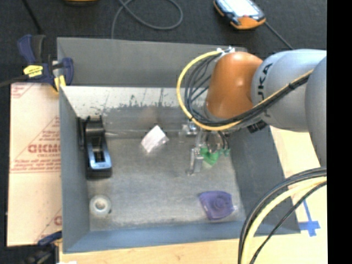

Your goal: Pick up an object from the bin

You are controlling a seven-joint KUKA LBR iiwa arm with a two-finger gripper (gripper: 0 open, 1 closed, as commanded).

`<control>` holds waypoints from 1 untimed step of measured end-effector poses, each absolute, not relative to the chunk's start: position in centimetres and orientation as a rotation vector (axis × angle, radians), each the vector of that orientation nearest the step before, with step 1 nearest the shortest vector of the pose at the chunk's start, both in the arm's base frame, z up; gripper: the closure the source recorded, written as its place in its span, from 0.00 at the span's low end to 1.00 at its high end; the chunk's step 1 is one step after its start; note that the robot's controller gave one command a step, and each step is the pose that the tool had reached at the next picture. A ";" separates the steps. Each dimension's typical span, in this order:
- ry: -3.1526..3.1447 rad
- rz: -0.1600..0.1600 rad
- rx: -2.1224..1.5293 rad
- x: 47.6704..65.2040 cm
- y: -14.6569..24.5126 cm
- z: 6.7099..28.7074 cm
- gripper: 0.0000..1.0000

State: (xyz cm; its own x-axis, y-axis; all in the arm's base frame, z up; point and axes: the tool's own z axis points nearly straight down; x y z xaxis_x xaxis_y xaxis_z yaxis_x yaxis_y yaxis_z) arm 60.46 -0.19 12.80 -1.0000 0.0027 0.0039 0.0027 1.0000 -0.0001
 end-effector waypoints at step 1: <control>-3.143 0.000 -0.004 60.5 -0.2 13.3 0.00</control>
Offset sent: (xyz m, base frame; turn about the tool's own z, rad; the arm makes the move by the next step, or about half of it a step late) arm 0.0275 -0.0702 -0.0580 -0.1660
